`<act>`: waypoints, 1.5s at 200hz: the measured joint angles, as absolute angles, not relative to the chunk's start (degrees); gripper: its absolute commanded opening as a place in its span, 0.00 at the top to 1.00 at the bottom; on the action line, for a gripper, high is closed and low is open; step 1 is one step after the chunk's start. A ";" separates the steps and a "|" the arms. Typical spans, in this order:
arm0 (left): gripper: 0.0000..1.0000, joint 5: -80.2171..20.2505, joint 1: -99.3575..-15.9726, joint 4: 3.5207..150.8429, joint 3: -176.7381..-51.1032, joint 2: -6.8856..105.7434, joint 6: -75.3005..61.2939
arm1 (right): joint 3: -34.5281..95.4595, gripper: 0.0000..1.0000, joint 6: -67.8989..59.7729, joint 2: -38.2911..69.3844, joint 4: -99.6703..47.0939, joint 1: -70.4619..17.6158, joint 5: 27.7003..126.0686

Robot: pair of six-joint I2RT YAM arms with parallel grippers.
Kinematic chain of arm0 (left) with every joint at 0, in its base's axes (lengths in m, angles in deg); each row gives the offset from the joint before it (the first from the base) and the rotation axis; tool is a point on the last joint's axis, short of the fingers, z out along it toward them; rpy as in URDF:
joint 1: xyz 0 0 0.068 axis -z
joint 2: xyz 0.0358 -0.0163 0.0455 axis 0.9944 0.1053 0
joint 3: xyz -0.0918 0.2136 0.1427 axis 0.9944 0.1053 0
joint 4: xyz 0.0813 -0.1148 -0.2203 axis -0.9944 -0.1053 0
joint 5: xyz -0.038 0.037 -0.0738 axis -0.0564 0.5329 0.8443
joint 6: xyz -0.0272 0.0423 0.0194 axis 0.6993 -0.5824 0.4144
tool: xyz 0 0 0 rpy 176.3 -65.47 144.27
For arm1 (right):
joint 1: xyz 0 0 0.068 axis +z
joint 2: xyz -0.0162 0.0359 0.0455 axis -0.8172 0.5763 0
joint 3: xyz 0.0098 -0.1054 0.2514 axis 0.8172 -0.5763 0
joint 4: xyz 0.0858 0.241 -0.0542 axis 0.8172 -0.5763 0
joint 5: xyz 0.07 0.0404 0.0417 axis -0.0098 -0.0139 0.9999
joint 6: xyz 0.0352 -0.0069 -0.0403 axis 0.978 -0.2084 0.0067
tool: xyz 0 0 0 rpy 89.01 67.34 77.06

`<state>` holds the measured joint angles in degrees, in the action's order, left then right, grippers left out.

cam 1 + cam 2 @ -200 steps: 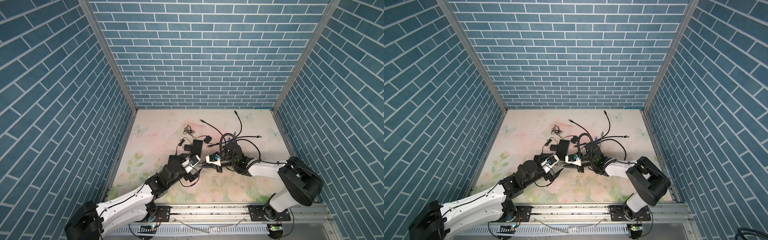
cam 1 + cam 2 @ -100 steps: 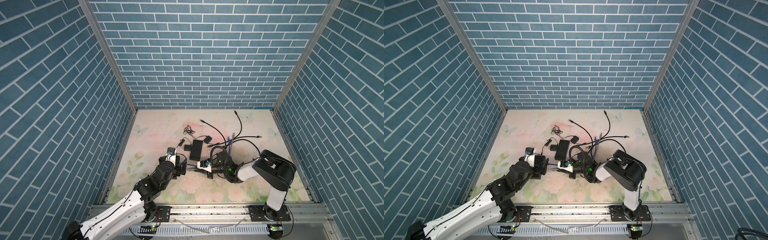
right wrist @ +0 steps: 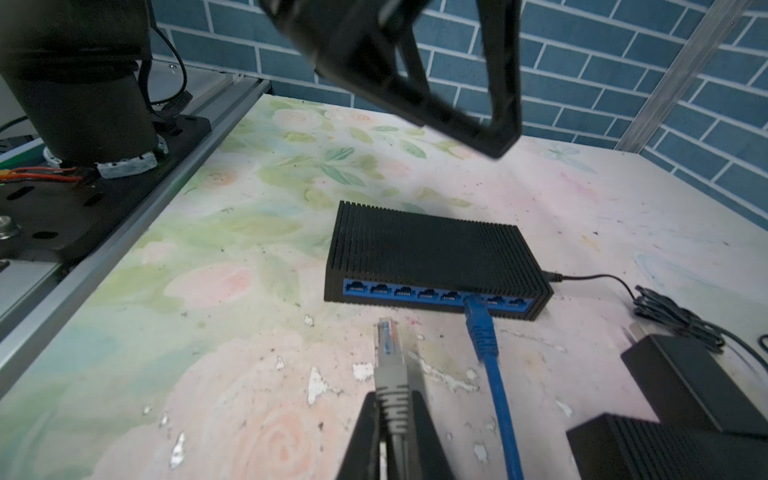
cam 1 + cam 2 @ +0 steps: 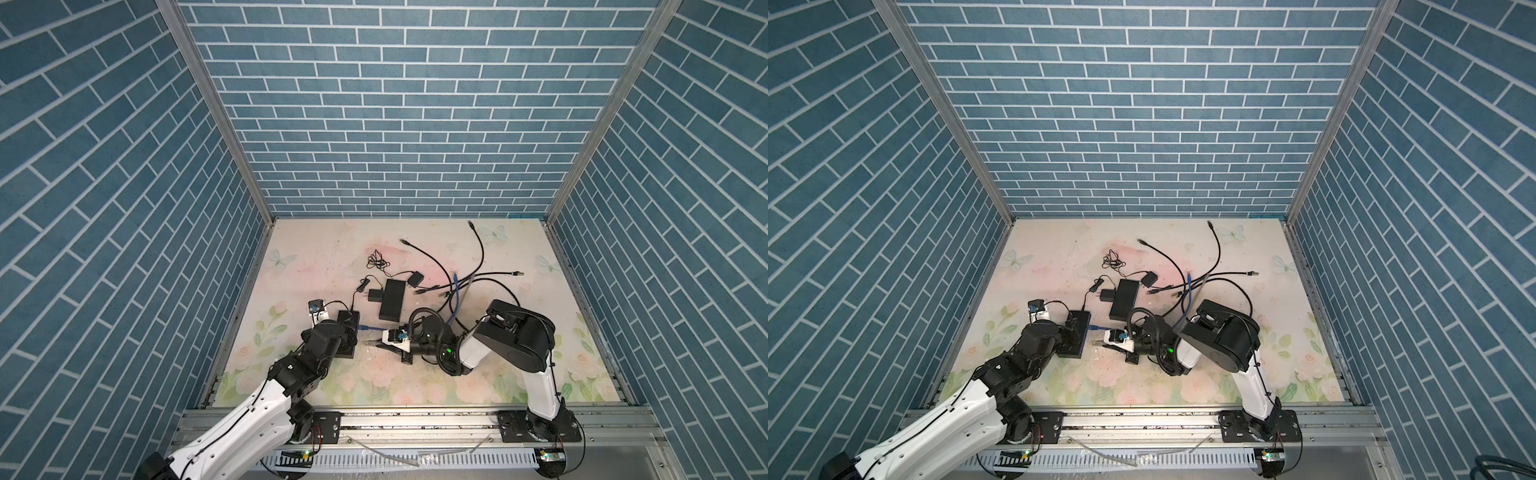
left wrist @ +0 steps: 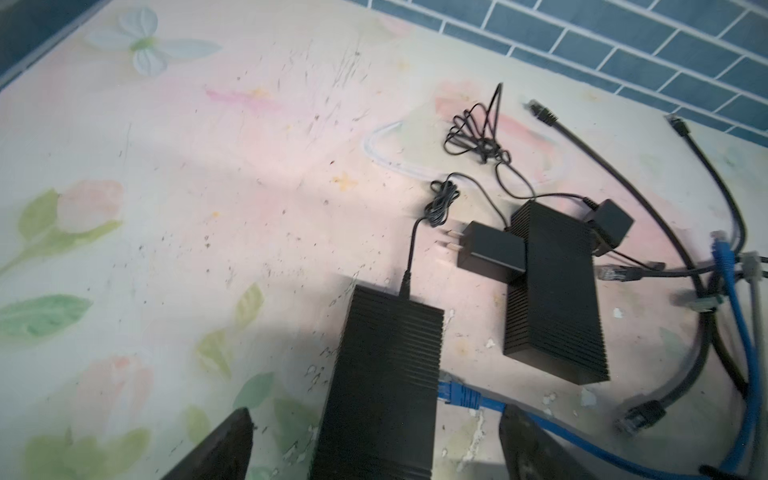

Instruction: Insert the plug into the switch port

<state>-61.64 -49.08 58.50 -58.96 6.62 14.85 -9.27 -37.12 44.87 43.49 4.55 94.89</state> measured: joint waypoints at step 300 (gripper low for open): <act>0.11 -55.78 -51.09 73.04 -50.67 14.79 21.47 | -4.44 1.00 -37.12 48.71 40.93 7.63 90.45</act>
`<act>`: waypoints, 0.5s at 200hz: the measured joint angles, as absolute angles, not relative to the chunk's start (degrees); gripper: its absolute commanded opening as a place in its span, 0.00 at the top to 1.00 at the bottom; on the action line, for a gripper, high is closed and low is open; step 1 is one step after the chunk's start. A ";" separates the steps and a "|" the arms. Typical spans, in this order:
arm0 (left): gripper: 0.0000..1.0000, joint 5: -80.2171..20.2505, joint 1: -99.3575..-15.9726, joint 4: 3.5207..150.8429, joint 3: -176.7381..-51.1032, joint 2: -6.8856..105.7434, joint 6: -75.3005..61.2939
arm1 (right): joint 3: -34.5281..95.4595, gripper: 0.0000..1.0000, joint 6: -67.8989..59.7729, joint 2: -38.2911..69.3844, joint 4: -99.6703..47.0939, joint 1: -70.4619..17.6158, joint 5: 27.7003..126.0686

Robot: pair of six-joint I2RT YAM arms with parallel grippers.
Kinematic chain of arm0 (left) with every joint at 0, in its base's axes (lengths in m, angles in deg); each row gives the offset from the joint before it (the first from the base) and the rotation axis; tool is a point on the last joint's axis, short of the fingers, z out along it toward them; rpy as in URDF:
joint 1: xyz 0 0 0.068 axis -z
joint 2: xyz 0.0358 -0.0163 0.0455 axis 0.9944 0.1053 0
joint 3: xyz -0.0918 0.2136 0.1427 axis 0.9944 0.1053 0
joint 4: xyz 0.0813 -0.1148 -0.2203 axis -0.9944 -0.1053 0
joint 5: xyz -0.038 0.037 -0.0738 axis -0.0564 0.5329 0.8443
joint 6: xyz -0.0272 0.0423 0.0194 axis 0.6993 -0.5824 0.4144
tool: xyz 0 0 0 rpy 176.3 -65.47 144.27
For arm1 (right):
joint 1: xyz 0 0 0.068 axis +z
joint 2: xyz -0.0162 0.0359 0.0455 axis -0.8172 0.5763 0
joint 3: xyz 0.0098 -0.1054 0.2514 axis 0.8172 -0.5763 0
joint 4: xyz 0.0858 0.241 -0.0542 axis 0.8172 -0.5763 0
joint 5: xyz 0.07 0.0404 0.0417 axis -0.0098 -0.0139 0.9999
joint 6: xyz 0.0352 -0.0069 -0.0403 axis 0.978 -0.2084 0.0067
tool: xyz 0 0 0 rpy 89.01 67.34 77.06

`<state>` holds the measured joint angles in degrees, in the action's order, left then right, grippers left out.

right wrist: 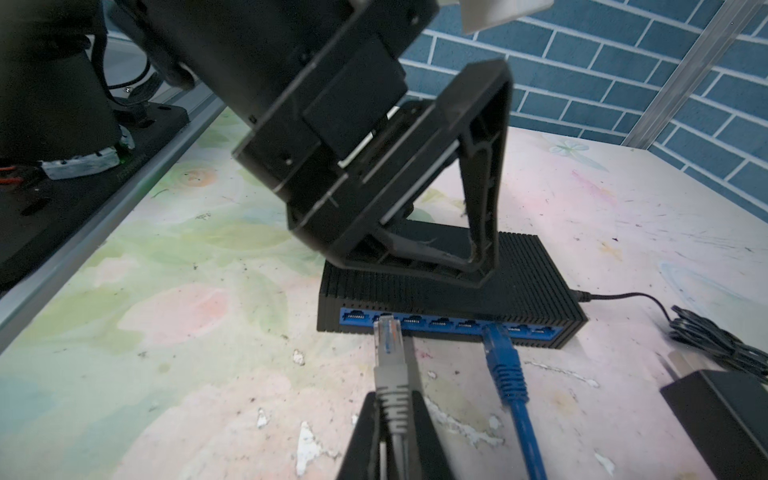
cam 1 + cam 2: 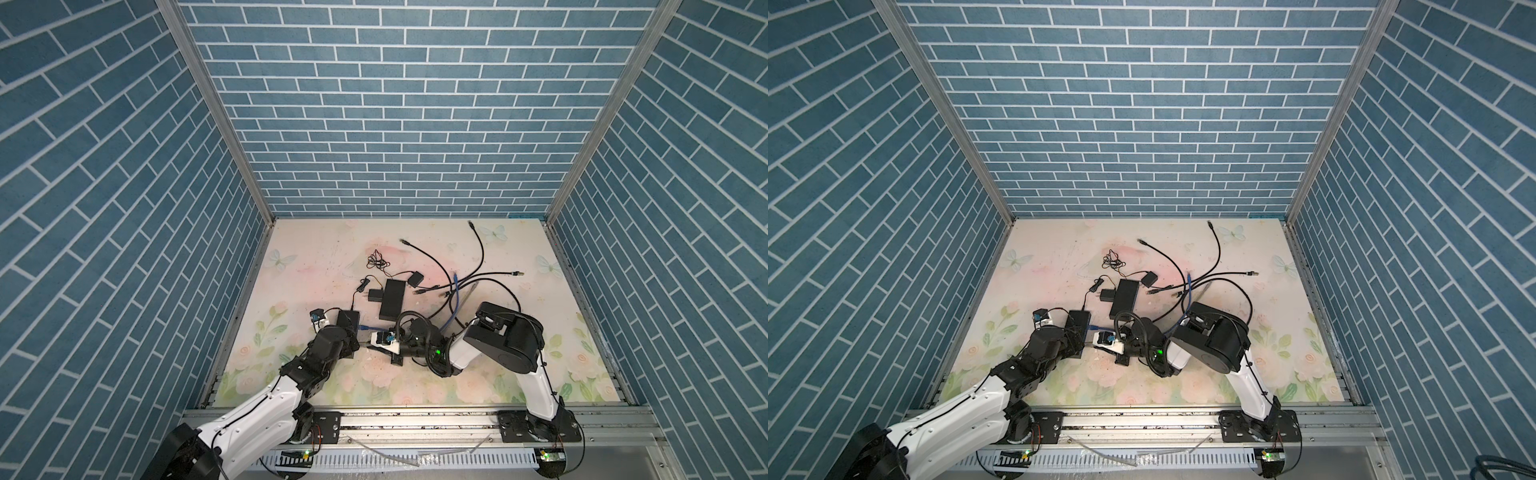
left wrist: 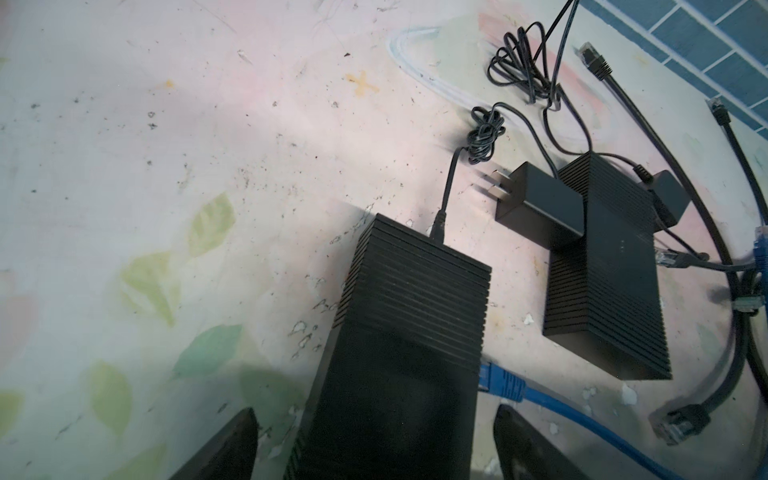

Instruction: Insert the plug into the switch port

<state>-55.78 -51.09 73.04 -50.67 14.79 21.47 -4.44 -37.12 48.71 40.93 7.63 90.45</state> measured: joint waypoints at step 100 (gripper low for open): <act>0.11 -55.36 -51.16 80.08 -48.95 18.73 22.06 | -2.43 1.00 -37.12 50.79 40.91 7.69 90.45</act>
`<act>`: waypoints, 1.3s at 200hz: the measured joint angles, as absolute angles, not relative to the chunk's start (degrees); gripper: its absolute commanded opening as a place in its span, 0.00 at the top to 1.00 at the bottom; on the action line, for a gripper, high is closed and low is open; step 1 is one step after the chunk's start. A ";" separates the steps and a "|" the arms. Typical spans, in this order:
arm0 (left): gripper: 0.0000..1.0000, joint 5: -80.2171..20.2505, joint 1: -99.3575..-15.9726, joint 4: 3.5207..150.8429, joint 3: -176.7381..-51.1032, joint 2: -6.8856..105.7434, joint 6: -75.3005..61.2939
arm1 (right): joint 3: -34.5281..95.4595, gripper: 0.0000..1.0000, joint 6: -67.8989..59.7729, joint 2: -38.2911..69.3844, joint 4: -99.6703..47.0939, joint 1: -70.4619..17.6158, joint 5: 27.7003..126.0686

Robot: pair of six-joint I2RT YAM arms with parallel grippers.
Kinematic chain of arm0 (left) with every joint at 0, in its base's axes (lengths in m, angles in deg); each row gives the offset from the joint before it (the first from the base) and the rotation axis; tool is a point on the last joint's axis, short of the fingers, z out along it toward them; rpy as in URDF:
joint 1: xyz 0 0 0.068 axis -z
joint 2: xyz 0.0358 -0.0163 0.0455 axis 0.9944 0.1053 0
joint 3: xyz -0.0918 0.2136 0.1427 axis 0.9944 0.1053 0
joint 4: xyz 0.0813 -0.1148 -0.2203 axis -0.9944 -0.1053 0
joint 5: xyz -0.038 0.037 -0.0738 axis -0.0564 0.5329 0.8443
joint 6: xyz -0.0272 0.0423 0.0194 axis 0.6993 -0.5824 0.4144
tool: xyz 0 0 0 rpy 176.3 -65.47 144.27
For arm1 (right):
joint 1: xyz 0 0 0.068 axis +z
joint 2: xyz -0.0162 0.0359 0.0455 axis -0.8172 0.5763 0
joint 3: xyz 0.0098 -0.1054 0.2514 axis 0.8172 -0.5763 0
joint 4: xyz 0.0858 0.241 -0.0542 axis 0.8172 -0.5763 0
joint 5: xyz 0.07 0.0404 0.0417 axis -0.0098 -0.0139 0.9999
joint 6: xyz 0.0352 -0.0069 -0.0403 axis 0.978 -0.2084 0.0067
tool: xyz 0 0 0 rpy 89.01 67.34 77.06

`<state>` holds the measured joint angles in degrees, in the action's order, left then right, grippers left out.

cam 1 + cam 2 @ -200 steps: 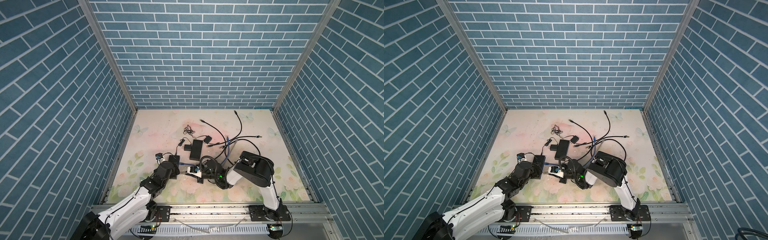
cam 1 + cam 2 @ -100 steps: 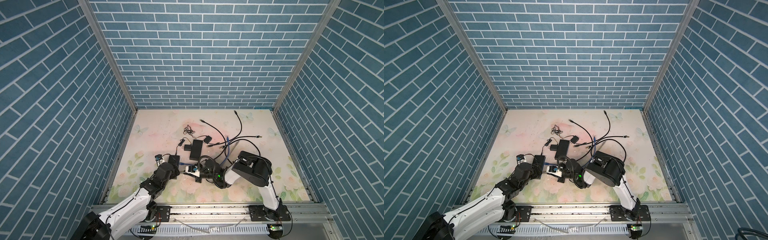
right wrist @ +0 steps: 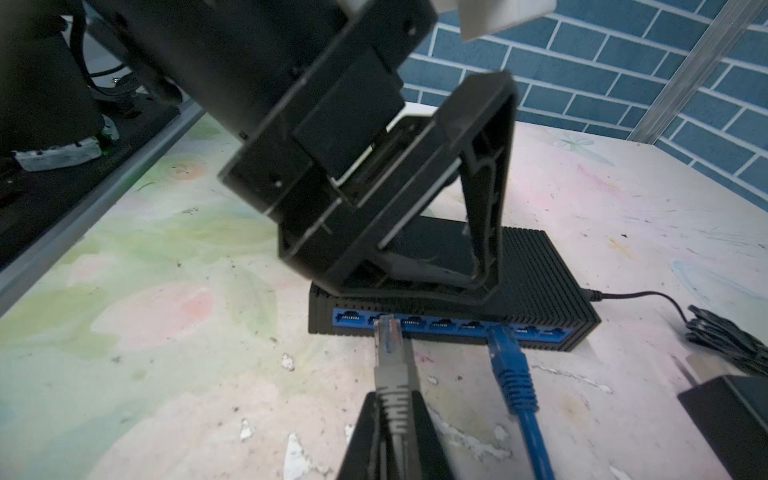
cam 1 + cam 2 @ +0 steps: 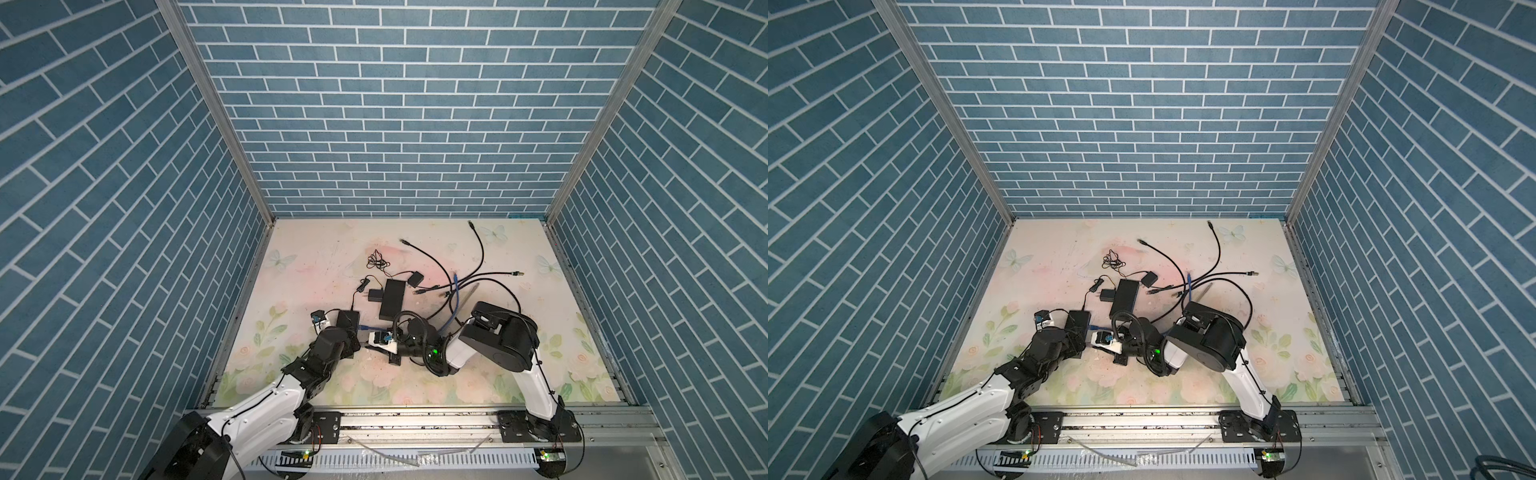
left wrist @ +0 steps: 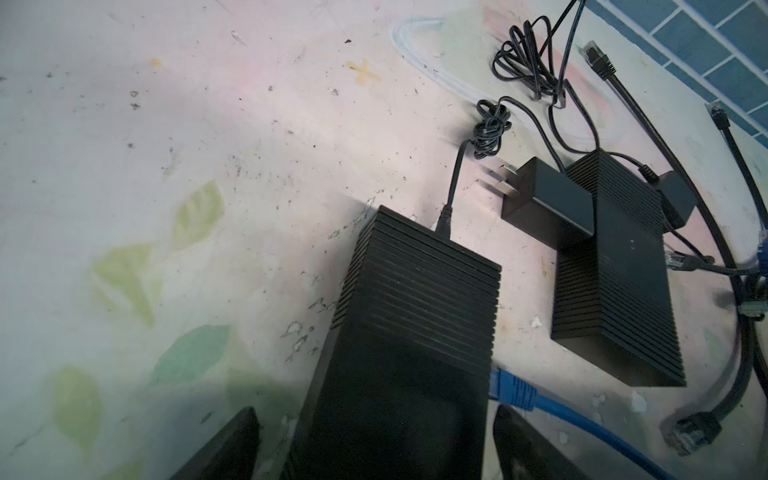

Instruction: Insert the plug into the switch port

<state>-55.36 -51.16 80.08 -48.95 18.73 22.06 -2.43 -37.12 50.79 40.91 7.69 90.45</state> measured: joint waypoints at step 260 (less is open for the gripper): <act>0.17 -53.97 -51.79 85.23 -47.11 19.45 20.99 | -0.83 1.00 -36.66 54.18 45.85 7.76 89.55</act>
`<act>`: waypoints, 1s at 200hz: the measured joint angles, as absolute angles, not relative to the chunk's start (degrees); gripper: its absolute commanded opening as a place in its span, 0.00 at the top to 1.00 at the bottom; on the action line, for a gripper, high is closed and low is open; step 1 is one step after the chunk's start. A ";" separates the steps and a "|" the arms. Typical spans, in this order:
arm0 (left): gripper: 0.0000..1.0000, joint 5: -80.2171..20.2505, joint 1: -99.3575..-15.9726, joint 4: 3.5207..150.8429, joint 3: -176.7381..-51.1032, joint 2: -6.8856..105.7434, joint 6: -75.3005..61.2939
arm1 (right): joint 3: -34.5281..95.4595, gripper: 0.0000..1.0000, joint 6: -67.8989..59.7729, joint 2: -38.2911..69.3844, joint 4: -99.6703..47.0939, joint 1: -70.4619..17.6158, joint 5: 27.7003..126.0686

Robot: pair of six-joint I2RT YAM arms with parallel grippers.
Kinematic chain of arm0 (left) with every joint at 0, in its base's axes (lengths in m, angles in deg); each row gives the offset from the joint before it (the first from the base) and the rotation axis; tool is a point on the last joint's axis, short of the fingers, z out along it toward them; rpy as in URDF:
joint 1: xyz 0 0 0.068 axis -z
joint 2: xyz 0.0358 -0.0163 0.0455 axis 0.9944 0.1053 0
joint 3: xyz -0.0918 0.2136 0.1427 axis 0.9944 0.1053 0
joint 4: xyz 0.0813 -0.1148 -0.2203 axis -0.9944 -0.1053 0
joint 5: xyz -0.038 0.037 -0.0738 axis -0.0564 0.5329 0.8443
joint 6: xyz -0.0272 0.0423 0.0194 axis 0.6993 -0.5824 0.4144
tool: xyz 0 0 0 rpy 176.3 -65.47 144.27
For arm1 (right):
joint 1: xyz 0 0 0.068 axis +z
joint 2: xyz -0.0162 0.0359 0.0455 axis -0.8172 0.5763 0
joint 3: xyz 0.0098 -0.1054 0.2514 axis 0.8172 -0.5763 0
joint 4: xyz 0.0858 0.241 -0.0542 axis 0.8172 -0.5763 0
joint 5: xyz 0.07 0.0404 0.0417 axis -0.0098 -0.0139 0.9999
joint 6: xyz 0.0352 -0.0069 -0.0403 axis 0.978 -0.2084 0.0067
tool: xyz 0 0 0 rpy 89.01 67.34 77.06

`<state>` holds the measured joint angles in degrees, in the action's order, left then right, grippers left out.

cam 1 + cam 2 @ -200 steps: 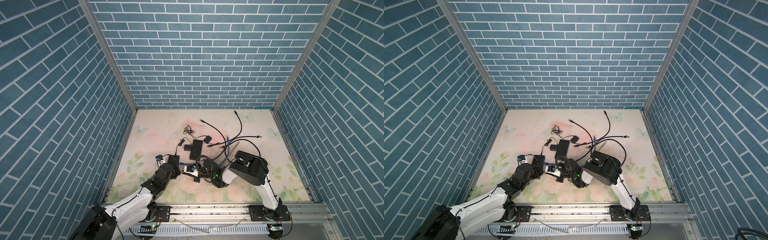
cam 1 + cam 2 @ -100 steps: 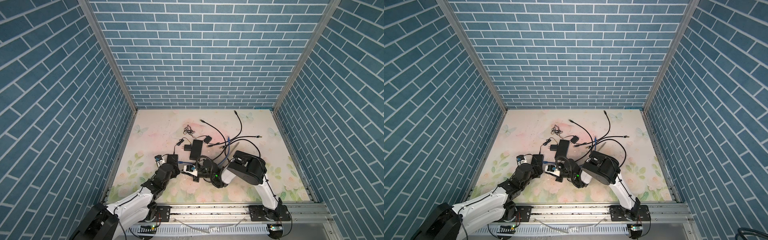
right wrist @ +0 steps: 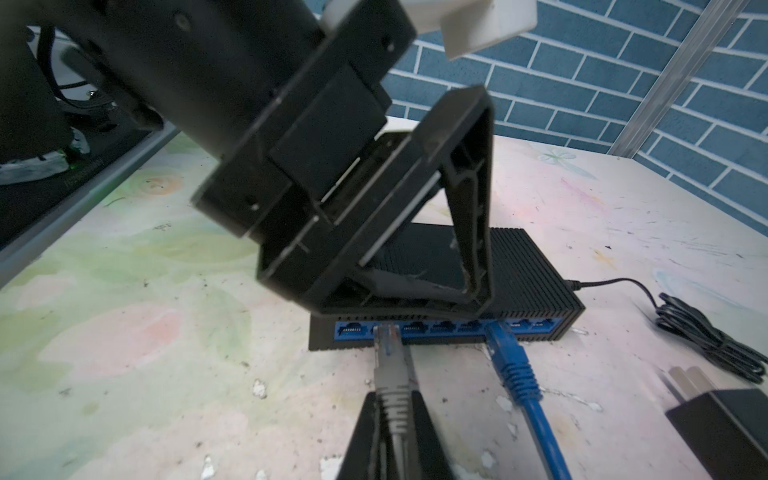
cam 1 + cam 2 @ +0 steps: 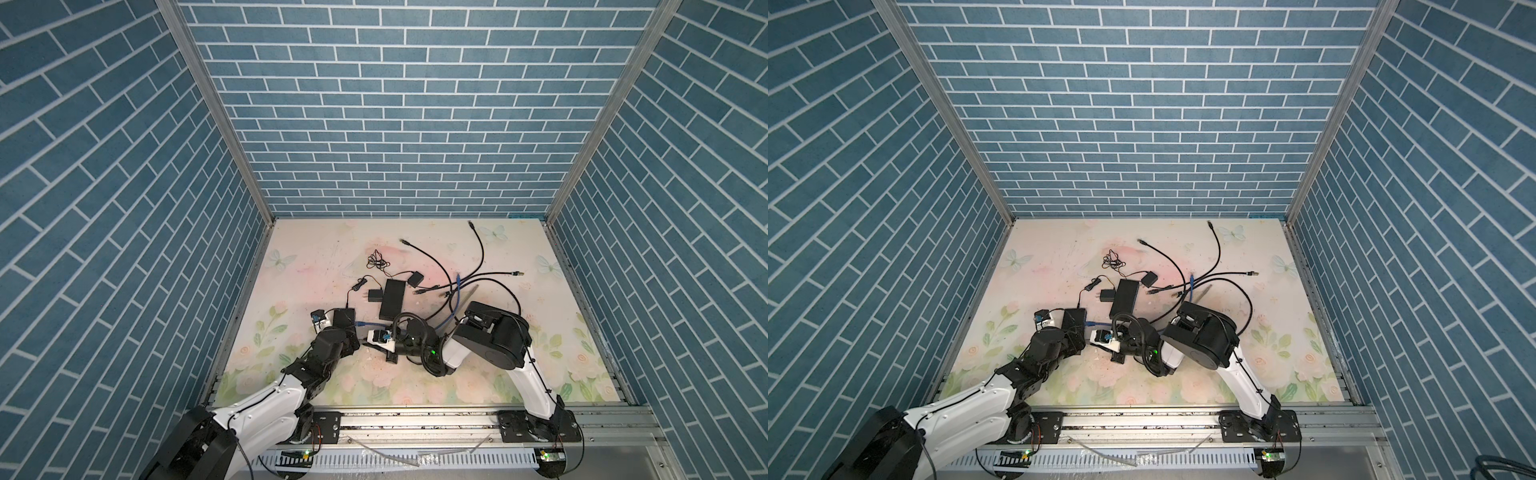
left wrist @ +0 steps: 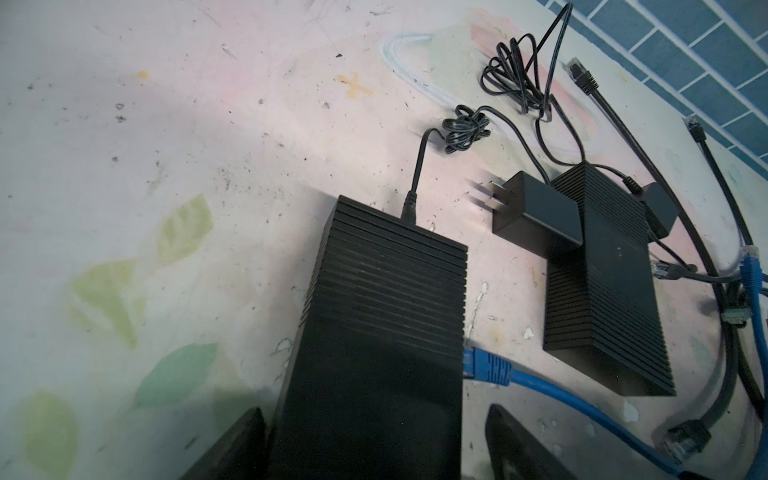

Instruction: Insert the plug into the switch port

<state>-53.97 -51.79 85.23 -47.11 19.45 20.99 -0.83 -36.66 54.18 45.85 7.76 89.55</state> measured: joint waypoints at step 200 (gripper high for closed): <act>0.25 -47.85 -53.41 90.09 -46.50 22.57 11.46 | -0.59 1.00 -36.53 54.81 46.75 7.32 91.89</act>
